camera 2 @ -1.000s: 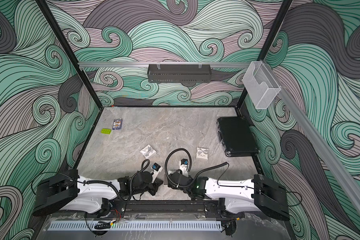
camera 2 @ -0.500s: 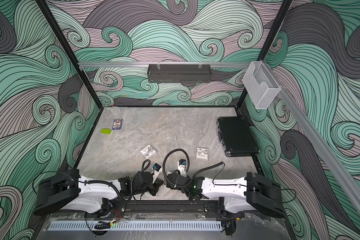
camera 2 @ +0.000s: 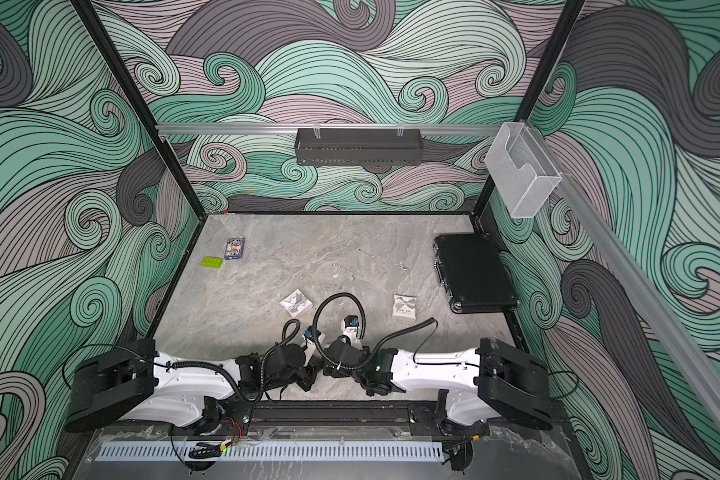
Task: Take the necklace out of the lift-off lid jewelry box
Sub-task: Close the lid on the jewelry box.
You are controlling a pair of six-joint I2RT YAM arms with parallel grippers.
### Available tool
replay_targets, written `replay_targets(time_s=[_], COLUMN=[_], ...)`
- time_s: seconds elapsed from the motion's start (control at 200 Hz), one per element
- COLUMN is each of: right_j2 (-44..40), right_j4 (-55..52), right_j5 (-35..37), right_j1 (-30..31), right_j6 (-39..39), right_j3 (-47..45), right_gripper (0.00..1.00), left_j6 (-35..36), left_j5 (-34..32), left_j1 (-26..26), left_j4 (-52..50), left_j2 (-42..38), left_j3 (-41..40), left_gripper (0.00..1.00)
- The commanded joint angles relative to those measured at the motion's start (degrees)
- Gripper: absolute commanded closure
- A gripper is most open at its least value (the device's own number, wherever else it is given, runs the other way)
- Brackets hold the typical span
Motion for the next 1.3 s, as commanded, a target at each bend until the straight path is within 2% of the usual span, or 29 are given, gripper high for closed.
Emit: replay_targets(time_s=[0.0,0.135,0.355,0.57,0.726,0.876,1.091,1.296], right_j2=[-1.37,-5.31,-10.43,-12.43,-10.76,-9.96,-6.47,-1.47], right_j4=[-0.52,-3.12,-5.79,-7.03,-11.08,-10.88,-12.09,-11.88], right_j5=[-0.98,-1.71,-8.17,-13.83,-17.19,-16.68,-14.48,-14.94], right_j1=[-0.34,-2.04,-7.27,-9.97,-9.95,-9.97,-9.99,-10.63], right_j6=[-1.24,-4.30,-9.30,-13.20,-16.09,-16.45,-20.19,-22.68], right_j3=[0.65,0.40,-0.53,-2.38,-0.97,-1.16,2.31,5.92], right_gripper=[0.13,0.10,0.09,0.15,0.23,0.31,0.36,0.40], left_j6=[-0.38,-0.29,-0.30,-0.34,-0.68,-0.83,0.23,0.50], left_j5=[-1.37,-1.94,-2.08,-2.49,-5.29,-9.25,-10.68,-10.84], left_j1=[-0.33,-0.33,-0.33,-0.33,-0.33,-0.07,1.18,1.90], left_j4=[-0.03,-0.43,-0.65,-1.63,-5.90,-13.17,-18.85,-20.03], left_j2=[-1.74,-2.45,-2.29,-2.20,-4.05,-9.23,-16.76,-19.16], left_j3=[0.66,0.30,0.39,0.56,0.78,1.22,1.18,1.18], left_gripper=[1.00,1.00,1.00,1.00,1.00,1.00,1.00,1.00])
